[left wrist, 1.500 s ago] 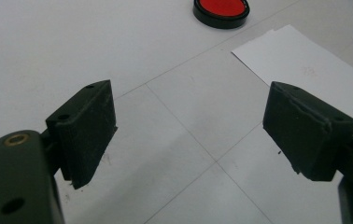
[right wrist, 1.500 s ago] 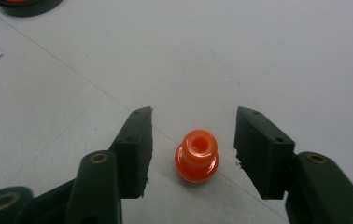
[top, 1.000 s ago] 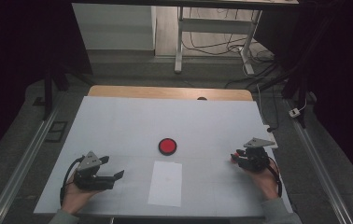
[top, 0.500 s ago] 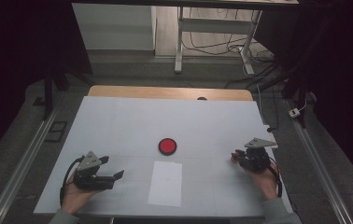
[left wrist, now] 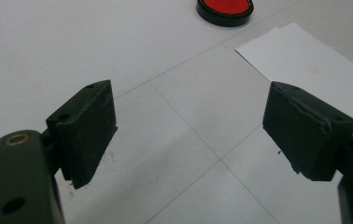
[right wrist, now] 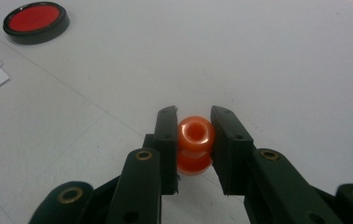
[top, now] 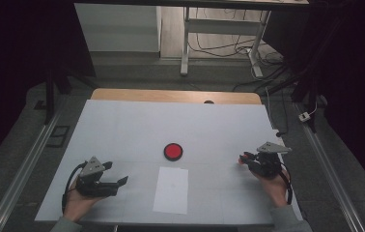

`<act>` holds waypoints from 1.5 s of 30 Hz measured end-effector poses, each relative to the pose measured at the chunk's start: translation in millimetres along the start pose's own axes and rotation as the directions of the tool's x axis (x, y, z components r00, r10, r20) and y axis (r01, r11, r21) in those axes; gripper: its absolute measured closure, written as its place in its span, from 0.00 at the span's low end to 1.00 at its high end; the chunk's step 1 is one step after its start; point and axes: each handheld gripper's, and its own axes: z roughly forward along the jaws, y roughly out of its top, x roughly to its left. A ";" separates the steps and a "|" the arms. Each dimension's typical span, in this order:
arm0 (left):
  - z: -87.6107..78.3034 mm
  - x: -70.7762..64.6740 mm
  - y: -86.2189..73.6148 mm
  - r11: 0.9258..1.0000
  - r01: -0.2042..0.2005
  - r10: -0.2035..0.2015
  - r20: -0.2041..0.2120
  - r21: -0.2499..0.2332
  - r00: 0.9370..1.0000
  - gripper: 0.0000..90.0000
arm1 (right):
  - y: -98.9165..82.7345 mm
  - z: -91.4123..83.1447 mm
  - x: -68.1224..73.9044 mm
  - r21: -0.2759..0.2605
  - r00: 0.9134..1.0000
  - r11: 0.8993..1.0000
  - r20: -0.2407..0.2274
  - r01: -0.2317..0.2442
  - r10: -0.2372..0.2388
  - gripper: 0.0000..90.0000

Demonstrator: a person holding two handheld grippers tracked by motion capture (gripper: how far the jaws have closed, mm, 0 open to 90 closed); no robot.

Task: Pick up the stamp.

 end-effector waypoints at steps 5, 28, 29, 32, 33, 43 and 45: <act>0.9 0.0 -0.1 1.000 -0.002 0.002 0.001 0.004 1.000 0.20 | 2.8 -2.9 2.3 -0.027 1.000 1.000 -0.012 -0.003 0.003 0.80; 3.0 -0.5 -0.4 1.000 -0.007 0.007 0.001 0.010 1.000 0.20 | 16.0 -7.3 20.7 -0.128 0.996 0.992 -0.093 -0.005 -0.007 0.80; 3.1 -0.6 -0.4 1.000 -0.007 0.007 0.001 0.010 1.000 0.20 | 17.4 -7.5 22.6 -0.132 0.995 0.991 -0.097 0.000 -0.013 0.80; 3.2 -0.5 -0.4 1.000 -0.008 0.008 0.002 0.012 1.000 0.20 | 19.2 -7.6 25.6 -0.139 0.994 0.990 -0.109 -0.002 -0.014 0.80; 3.4 -0.6 -0.3 1.000 -0.008 0.008 0.002 0.012 1.000 0.20 | 19.6 -7.2 26.8 -0.146 0.994 0.989 -0.112 -0.003 -0.014 0.80; 4.1 -1.0 -0.2 1.000 -0.007 0.007 0.002 0.013 1.000 0.20 | 24.5 -5.0 37.4 -0.166 0.988 0.986 -0.151 0.000 -0.025 0.80; 4.2 -1.0 -0.2 1.000 -0.007 0.007 0.003 0.014 1.000 0.20 | 25.6 -4.3 40.5 -0.167 0.987 0.986 -0.158 0.004 -0.030 0.80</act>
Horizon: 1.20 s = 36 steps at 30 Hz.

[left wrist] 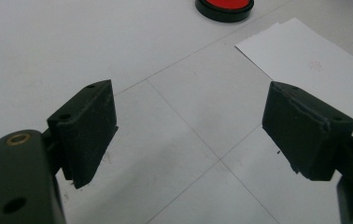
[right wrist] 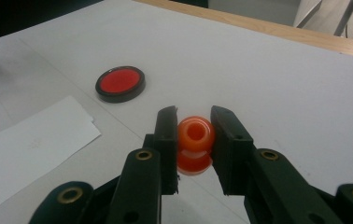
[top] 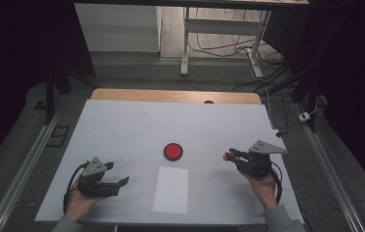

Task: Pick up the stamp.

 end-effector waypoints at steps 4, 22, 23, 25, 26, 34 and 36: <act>0.2 -0.1 0.0 1.000 -0.001 0.001 0.001 0.001 1.000 0.20 | 1.4 1.9 4.1 -0.002 1.000 1.000 -0.012 0.005 -0.005 0.80; 0.8 -0.4 0.0 1.000 -0.006 0.006 0.000 0.003 1.000 0.20 | 9.8 9.8 27.0 -0.012 0.997 0.999 -0.065 0.049 -0.049 0.80; 1.0 -0.5 0.0 1.000 -0.006 0.006 0.000 0.003 1.000 0.20 | 9.9 10.1 27.6 -0.012 0.997 0.999 -0.066 0.049 -0.050 0.80; 1.1 -0.6 0.0 1.000 -0.006 0.006 0.001 0.003 1.000 0.20 | 10.1 10.6 28.4 -0.013 0.996 0.999 -0.069 0.051 -0.051 0.80; 1.2 -0.7 0.0 1.000 -0.006 0.006 0.001 0.003 1.000 0.20 | 10.2 10.9 28.7 -0.014 0.996 0.999 -0.070 0.050 -0.051 0.80; 2.0 -1.3 0.3 1.000 -0.009 0.009 0.002 0.008 1.000 0.20 | 11.5 13.9 33.1 -0.021 0.994 0.999 -0.102 0.035 -0.037 0.80; 2.0 -1.4 0.4 1.000 -0.009 0.009 0.002 0.008 1.000 0.20 | 11.7 14.3 34.1 -0.020 0.994 0.999 -0.105 0.039 -0.040 0.80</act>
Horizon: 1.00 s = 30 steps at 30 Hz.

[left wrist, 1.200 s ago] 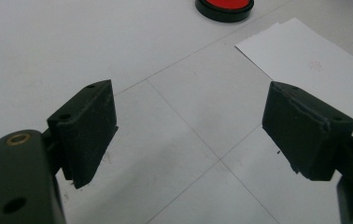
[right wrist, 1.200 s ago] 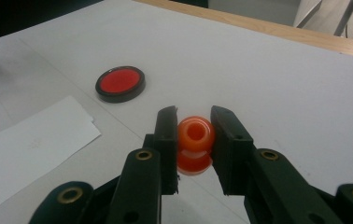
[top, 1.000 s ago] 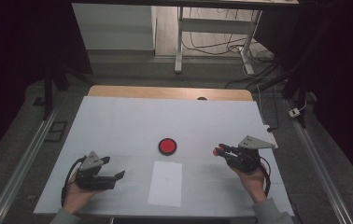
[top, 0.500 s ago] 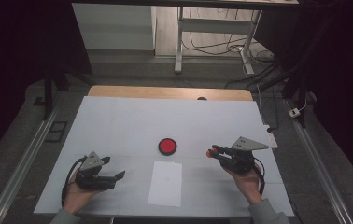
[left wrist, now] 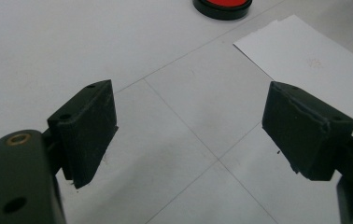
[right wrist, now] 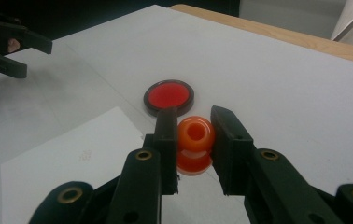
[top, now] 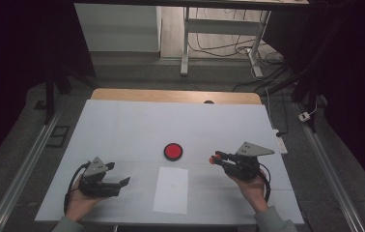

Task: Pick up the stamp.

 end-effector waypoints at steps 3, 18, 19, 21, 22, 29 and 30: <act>-0.2 -0.1 0.0 1.000 0.001 -0.001 0.001 -0.002 1.000 0.20 | 1.2 2.2 3.6 -0.005 1.000 1.000 -0.013 0.002 -0.002 0.80; 1.2 -0.6 0.3 1.000 0.000 0.000 0.005 0.001 1.000 0.20 | 4.2 12.3 17.7 -0.007 0.998 1.000 -0.060 0.015 -0.015 0.80; 1.4 -0.8 0.3 1.000 0.000 0.000 0.005 0.001 1.000 0.20 | 4.2 12.9 18.5 -0.007 0.998 1.000 -0.062 0.014 -0.015 0.80; 1.7 -1.1 0.5 1.000 -0.001 0.001 0.006 0.003 1.000 0.20 | 3.8 14.9 20.2 -0.013 0.998 1.000 -0.069 0.011 -0.012 0.80; 1.9 -1.3 0.6 1.000 -0.001 0.001 0.008 0.003 1.000 0.20 | 3.8 14.9 20.2 -0.013 0.998 1.000 -0.069 0.011 -0.012 0.80; 2.7 -2.1 1.0 1.000 -0.003 0.002 0.008 0.003 1.000 0.20 | 4.2 20.8 26.1 -0.010 0.996 1.000 -0.085 0.012 -0.013 0.80; 2.9 -2.2 1.1 1.000 -0.002 0.002 0.008 0.004 1.000 0.20 | 4.3 23.5 28.0 -0.008 0.996 1.000 -0.090 0.014 -0.015 0.80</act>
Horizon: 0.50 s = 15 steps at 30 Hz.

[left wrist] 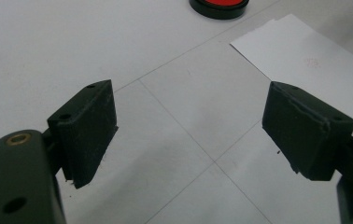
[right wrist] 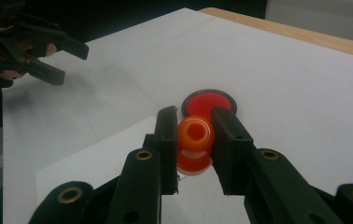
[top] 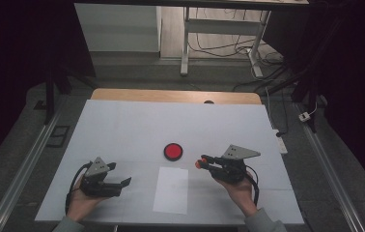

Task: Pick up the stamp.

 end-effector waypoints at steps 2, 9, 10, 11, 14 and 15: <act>0.2 -0.1 0.1 1.000 -0.001 0.001 -0.001 0.001 1.000 0.20 | 0.0 1.6 1.0 0.001 1.000 1.000 -0.004 -0.001 0.001 0.80; 0.6 -0.7 0.3 1.000 -0.005 0.005 0.002 0.001 1.000 0.20 | 1.9 14.6 8.5 -0.005 1.000 1.000 -0.020 0.004 -0.004 0.80; 0.7 -0.8 0.4 1.000 -0.005 0.005 0.003 0.001 1.000 0.20 | 1.9 14.6 8.5 -0.005 1.000 1.000 -0.020 0.004 -0.004 0.80; 0.7 -1.0 0.5 1.000 -0.005 0.005 0.003 0.001 1.000 0.20 | 3.4 17.2 9.8 -0.002 1.000 1.000 -0.024 0.005 -0.005 0.80; 0.9 -1.5 0.5 1.000 -0.006 0.006 0.003 0.000 1.000 0.20 | 4.7 20.1 12.0 -0.004 0.999 1.000 -0.031 0.008 -0.008 0.80; 0.9 -1.5 0.6 1.000 -0.006 0.006 0.002 0.001 1.000 0.20 | 5.5 23.1 14.2 -0.003 0.999 1.000 -0.038 0.012 -0.012 0.80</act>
